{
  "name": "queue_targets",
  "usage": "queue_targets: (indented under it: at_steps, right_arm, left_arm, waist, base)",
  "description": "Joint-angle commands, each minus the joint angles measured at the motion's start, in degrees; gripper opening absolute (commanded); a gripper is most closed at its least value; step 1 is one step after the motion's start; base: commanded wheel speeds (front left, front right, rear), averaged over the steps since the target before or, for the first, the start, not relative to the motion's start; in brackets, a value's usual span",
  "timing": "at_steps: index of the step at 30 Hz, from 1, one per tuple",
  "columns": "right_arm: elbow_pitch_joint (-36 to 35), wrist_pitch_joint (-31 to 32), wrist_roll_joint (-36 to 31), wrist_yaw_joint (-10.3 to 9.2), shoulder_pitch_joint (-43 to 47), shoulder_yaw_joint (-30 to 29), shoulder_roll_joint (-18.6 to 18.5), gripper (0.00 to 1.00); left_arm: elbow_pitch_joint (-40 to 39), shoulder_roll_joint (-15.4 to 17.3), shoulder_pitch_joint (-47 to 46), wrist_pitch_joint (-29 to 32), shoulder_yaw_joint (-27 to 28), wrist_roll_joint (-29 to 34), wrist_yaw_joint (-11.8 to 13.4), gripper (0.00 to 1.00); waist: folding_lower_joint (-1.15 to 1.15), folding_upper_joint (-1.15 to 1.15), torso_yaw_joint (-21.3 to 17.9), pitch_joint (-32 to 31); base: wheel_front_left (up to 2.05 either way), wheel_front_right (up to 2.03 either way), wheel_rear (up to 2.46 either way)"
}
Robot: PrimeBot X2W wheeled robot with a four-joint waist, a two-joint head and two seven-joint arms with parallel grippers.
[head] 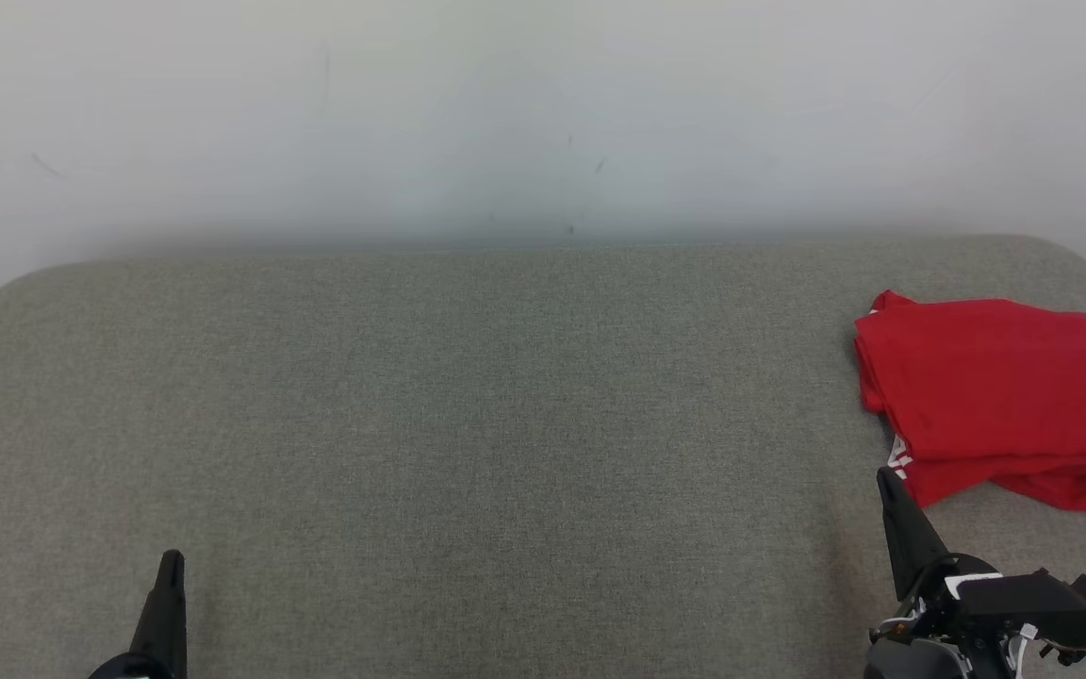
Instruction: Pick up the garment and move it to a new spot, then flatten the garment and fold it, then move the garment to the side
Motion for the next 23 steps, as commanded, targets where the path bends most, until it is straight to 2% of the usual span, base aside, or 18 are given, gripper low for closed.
queue_targets:
  at_steps: [1,23]
  right_arm:
    - [0.1,0.0,-0.1,-0.1,-0.3,-0.1,0.1,0.0]
    - [0.1,0.0,-0.1,-0.1,-0.3,-0.2,0.2,0.0]
  left_arm:
    - [0.1,-0.1,-0.3,0.2,0.1,-0.1,-0.1,0.0]
    - [0.1,-0.1,-0.3,0.2,0.1,-0.1,-0.1,0.0]
  waist:
    - [0.0,0.0,0.0,0.0]
    - [0.0,0.0,0.0,0.0]
  base:
    - [0.0,0.0,0.0]
    - [0.0,0.0,0.0]
